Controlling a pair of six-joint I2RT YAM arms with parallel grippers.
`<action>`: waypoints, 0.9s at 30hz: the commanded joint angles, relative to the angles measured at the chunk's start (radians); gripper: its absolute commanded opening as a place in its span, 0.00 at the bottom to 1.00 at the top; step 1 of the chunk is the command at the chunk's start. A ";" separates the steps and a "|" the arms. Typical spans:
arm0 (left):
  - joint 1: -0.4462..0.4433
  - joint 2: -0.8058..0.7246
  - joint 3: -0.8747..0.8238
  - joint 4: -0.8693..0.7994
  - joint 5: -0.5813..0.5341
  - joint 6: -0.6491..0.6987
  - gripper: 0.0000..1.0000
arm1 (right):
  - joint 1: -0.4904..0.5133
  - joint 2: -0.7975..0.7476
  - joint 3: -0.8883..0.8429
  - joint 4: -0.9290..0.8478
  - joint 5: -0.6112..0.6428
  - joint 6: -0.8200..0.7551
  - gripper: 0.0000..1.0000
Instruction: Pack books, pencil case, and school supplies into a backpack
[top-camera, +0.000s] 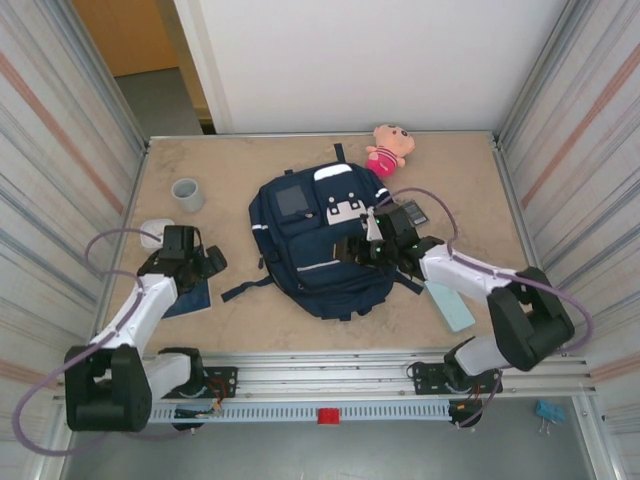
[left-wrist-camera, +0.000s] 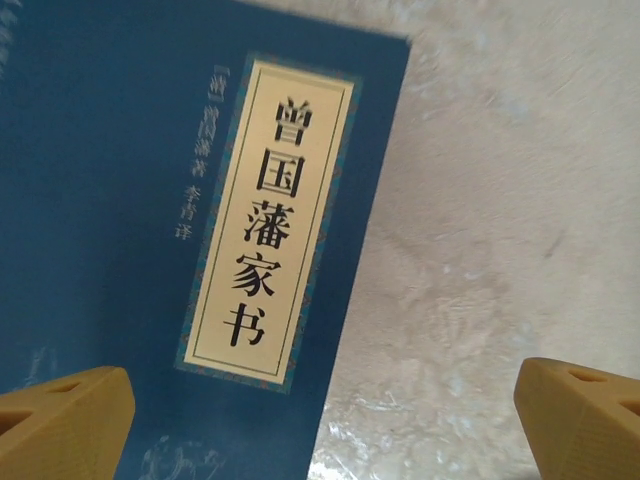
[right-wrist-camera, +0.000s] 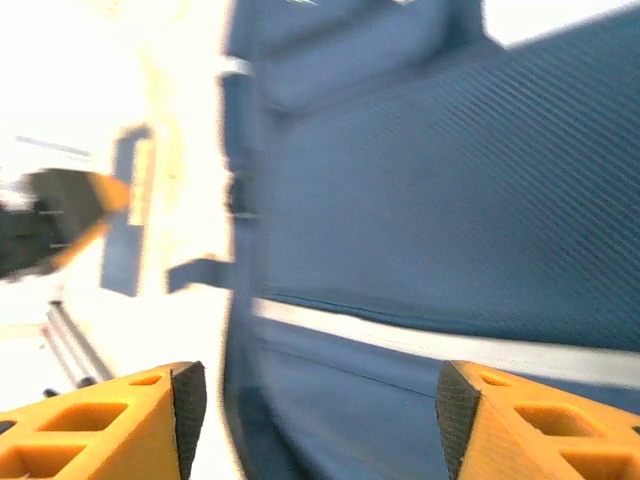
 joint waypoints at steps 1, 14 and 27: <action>0.001 0.075 0.015 0.063 0.062 0.025 0.97 | 0.031 -0.056 0.064 -0.040 -0.001 -0.076 0.65; -0.253 0.202 0.037 0.165 0.166 -0.099 0.94 | 0.069 -0.031 0.070 -0.007 -0.039 -0.050 0.65; -0.050 -0.247 0.009 -0.076 0.181 -0.224 0.89 | 0.267 0.304 0.357 -0.090 0.060 -0.176 0.59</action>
